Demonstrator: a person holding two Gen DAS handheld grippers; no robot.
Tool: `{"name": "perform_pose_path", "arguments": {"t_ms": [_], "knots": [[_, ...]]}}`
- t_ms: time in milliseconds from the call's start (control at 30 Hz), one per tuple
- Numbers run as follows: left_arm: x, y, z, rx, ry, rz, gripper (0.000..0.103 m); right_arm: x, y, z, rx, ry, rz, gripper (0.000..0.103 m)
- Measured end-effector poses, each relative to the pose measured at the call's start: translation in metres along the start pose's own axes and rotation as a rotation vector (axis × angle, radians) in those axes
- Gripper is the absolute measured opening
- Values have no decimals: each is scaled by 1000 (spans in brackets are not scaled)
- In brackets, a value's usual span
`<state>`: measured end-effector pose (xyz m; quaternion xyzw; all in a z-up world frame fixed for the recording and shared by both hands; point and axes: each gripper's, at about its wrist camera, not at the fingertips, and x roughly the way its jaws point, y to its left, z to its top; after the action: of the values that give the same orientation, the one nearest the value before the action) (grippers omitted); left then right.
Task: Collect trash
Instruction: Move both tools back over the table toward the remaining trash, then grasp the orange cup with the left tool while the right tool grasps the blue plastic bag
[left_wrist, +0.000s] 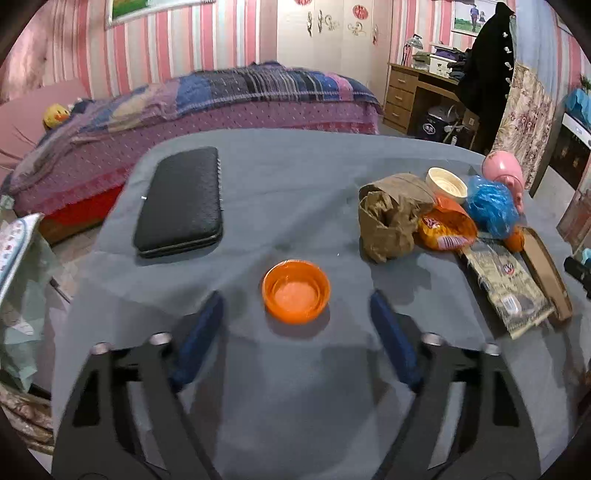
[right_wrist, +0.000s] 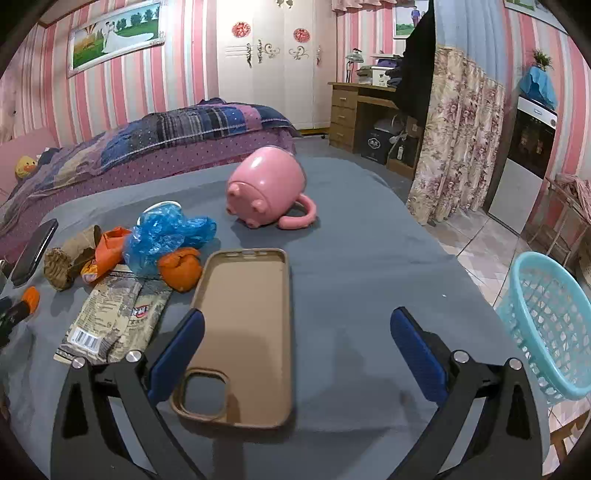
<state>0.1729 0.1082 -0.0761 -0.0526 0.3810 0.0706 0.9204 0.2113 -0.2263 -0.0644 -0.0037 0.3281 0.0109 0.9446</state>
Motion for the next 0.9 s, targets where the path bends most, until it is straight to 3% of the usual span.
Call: {"name": "perform_pose_path", "arguments": {"t_ms": [133, 267, 400, 667, 767, 800, 900], "knots": [[16, -1, 3, -5, 46, -27, 52, 3, 13, 2, -33, -7, 14, 98], [19, -1, 4, -6, 42, -45, 39, 11, 24, 8, -42, 9, 45, 98], [16, 5, 4, -32, 18, -60, 39, 17, 42, 16, -69, 9, 80, 98], [2, 8, 16, 20, -63, 51, 39, 40, 86, 47, -155, 13, 145, 96], [2, 10, 23, 26, -73, 65, 39, 53, 99, 55, -170, 48, 166, 86], [2, 12, 24, 19, -77, 65, 39, 61, 103, 57, -174, 75, 179, 78], [4, 17, 27, -1, -72, 59, 39, 75, 110, 58, -190, 120, 217, 41]]}}
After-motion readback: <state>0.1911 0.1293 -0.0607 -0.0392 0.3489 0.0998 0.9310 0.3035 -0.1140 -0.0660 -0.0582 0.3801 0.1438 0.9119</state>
